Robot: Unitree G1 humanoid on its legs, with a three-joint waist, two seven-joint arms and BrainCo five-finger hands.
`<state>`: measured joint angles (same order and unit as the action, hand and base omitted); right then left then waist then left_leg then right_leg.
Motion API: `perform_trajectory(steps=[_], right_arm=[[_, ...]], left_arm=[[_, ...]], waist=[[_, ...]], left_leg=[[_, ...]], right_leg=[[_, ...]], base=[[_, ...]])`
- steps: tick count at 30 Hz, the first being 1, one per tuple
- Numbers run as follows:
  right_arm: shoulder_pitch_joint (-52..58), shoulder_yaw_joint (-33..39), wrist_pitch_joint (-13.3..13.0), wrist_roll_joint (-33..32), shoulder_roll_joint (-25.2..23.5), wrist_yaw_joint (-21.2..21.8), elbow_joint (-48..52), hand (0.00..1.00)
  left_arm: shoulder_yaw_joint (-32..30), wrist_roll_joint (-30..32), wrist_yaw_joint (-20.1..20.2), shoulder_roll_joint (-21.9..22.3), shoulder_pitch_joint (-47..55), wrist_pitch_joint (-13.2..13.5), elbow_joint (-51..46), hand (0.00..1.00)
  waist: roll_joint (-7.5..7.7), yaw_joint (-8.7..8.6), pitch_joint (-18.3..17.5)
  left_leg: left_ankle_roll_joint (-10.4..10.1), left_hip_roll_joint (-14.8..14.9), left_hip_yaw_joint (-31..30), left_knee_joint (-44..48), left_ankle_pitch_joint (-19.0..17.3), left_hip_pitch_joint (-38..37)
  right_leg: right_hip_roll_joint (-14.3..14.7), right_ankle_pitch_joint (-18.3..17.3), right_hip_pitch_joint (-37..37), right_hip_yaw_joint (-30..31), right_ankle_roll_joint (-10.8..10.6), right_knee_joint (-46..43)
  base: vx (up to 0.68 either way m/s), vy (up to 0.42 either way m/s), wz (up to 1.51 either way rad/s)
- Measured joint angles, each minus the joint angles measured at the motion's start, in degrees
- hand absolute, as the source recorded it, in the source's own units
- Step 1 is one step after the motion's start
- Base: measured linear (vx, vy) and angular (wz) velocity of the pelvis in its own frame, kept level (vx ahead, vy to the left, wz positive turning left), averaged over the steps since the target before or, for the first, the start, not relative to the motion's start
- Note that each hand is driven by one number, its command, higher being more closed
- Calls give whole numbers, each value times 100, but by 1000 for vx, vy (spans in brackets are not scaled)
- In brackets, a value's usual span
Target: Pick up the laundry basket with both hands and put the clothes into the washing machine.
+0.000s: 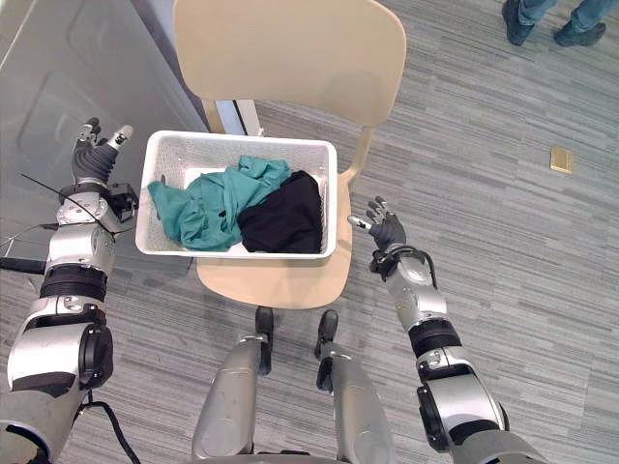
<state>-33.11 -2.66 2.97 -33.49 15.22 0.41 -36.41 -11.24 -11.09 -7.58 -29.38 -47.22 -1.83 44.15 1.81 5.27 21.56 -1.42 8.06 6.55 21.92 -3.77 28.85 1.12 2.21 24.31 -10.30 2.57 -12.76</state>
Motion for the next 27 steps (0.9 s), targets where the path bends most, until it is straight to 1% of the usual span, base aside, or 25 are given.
perform_trajectory(steps=[2, 4, 6, 10, 11, 12, 14, 16, 17, 18, 19, 21, 22, 23, 24, 27], right_arm=[[50, 84, 20, 39, 23, -1, 13, 0], [167, 134, 55, 56, 95, 3, 202, 0], [181, 245, 94, 155, 121, 64, 305, 0], [406, 352, 110, 278, 218, 96, 788, 0], [578, 409, 120, 307, 220, 94, 1080, 0], [769, 454, 122, 408, 220, 96, 1395, 0], [1174, 646, 111, 563, 229, 96, 1841, 0], [1593, 859, 104, 768, 231, 90, 2039, 0], [1928, 1008, 101, 911, 228, 87, 2117, 0], [2089, 1077, 100, 974, 224, 82, 2142, 0], [2357, 1235, 99, 1111, 197, 76, 2194, 0], [2671, 1465, 93, 1275, 175, 48, 2287, 0], [2919, 1657, 89, 1396, 102, 9, 2405, 0], [3166, 1813, 66, 1462, -12, -52, 2489, 0], [3268, 1884, 60, 1514, -75, -69, 2518, 0], [3731, 2026, 55, 1631, -457, -158, 2898, 0]], left_arm=[[100, -30, 49, 1, 101, -7, 149, 0], [202, -57, 151, 5, 190, -8, 149, 0], [220, -57, 217, 10, 343, -8, 150, 0], [231, -57, 233, 172, 598, -1, 118, 0], [241, -61, 231, 236, 781, -2, 35, 0], [306, -72, 227, 247, 1092, -1, -231, 0], [331, -165, 213, 346, 1575, 20, -729, 0], [329, -182, 115, 467, 2123, 105, -1259, 0], [318, -182, 85, 556, 2532, 151, -1607, 0], [277, -181, 72, 614, 2725, 192, -1758, 0], [113, -180, 21, 743, 3094, 245, -2040, 0], [-211, -179, -61, 935, 3568, 286, -2454, 0], [-394, -179, -139, 1075, 3850, 321, -2671, 0], [-624, -177, -167, 1264, 4151, 356, -2868, 0], [-739, -174, -192, 1369, 4286, 380, -2957, 0], [-1367, -174, -410, 2033, 4920, 462, -3426, 0]], waist=[[1, -11, 0], [3, 16, -2], [5, -10, -3], [7, -55, -5], [15, -87, -12], [26, -130, -18], [32, -120, -85], [31, -120, -229], [22, -116, -414], [21, -114, -509], [12, -120, -628], [6, -124, -668], [-16, -123, -765], [-46, -126, -961], [-65, -124, -1039], [-171, -121, -1230]], left_leg=[[6, -1, 32, -55, 17, -136], [6, -6, 109, -113, 18, -237], [6, -9, 153, -168, 18, -362], [6, -12, 179, -223, 17, -518], [5, -22, 182, -260, 17, -601], [5, -38, 188, -313, 17, -714], [3, -73, 198, -403, 17, -847], [-10, -122, 185, -515, 29, -956], [-23, -153, 176, -599, 40, -1001], [-40, -173, 167, -653, 55, -1029], [-54, -222, 145, -810, 109, -1163], [-61, -265, 129, -977, 137, -1440], [-61, -290, 112, -1035, 137, -1536], [-61, -308, 76, -1117, 138, -1578], [-60, -315, 68, -1142, 138, -1612], [-59, -354, -3, -1295, 137, -1958]], right_leg=[[-11, -1, -101, 29, -1, 0], [-16, -5, -156, 72, 0, 0], [-21, -10, -236, 103, -1, 3], [-23, -43, -359, 109, 10, 1], [-30, -69, -428, 107, 18, -2], [-43, -113, -504, 105, 20, -16], [-74, -209, -566, 106, 6, -92], [-112, -308, -612, 89, -17, -151], [-129, -347, -619, 86, -16, -152], [-139, -362, -624, 84, -14, -149], [-168, -390, -706, 67, -23, -115], [-189, -443, -910, 74, -59, -76], [-199, -470, -1004, 53, -60, -38], [-203, -471, -1057, 29, -62, 40], [-204, -471, -1100, 17, -62, 78], [-212, -472, -1505, -57, -65, 292]], base=[[23, -3, -5], [32, 2, -9], [29, -4, -9], [0, 0, 0], [29, -6, 3], [31, -5, 2], [47, -6, 6], [76, -3, 10], [86, 5, 7], [141, 10, 11], [156, 12, 8], [124, 11, 6], [104, 18, 11], [108, 23, 12], [128, 34, 11], [69, 28, 12]])
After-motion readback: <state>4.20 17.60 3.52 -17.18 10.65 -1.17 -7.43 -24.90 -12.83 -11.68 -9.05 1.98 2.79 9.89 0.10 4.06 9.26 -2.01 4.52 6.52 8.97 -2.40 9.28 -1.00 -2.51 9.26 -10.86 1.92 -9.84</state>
